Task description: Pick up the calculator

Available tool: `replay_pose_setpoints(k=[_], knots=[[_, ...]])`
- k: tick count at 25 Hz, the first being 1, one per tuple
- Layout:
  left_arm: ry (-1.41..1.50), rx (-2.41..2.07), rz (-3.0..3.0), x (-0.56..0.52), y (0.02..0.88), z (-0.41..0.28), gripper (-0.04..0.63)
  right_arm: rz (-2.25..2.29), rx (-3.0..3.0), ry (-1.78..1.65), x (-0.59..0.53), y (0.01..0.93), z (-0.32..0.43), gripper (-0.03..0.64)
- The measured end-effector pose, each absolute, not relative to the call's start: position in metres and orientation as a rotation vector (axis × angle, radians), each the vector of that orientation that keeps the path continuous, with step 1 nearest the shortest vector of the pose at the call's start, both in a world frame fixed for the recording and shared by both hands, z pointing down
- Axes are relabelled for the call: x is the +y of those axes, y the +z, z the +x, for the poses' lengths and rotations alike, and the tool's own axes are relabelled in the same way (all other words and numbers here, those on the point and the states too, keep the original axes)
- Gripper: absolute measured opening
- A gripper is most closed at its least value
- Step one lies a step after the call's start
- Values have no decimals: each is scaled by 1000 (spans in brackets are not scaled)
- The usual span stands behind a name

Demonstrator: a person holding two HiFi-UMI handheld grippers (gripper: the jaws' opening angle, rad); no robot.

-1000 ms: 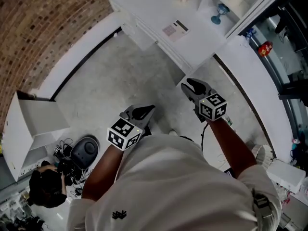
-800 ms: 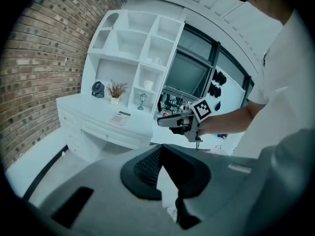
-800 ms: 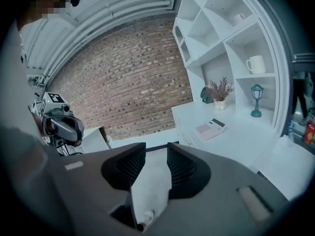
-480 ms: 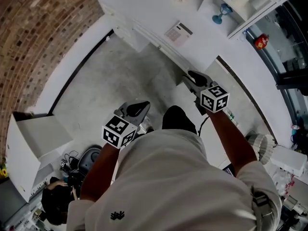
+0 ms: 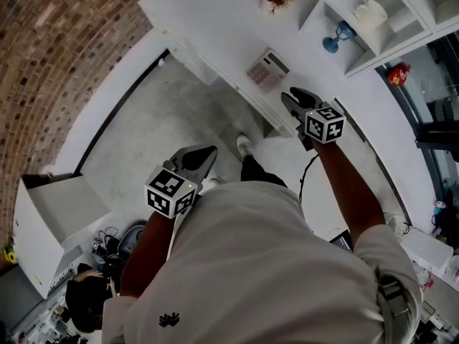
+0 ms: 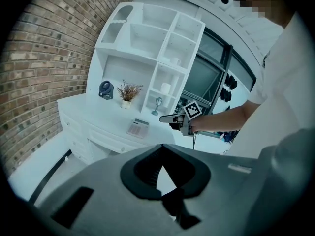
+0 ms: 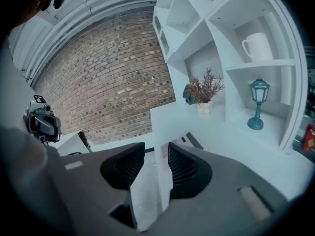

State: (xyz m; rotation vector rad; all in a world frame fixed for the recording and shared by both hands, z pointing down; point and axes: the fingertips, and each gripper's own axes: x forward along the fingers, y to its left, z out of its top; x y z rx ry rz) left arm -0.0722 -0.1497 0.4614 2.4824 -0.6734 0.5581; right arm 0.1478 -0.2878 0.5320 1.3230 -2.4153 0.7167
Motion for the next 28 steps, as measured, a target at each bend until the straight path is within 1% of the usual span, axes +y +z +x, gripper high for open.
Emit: replay_pose_setpoints(k=[7, 12, 16, 23, 28], knots=[[610, -738, 2485, -218, 454, -38, 6, 1321, -2385, 845, -372, 582, 196, 186], [630, -789, 2435, -245, 460, -28, 6, 1262, -2385, 955, -410, 612, 204, 209], [627, -835, 2408, -261, 464, -26, 6, 1191, -2391, 1039, -427, 631, 201, 210], [622, -888, 2378, -283, 464, -23, 6, 1020, -2386, 1161, -438, 648, 186, 208], [618, -908, 2358, -292, 466, -22, 6, 940, -2364, 1260, -439, 654, 178, 168]])
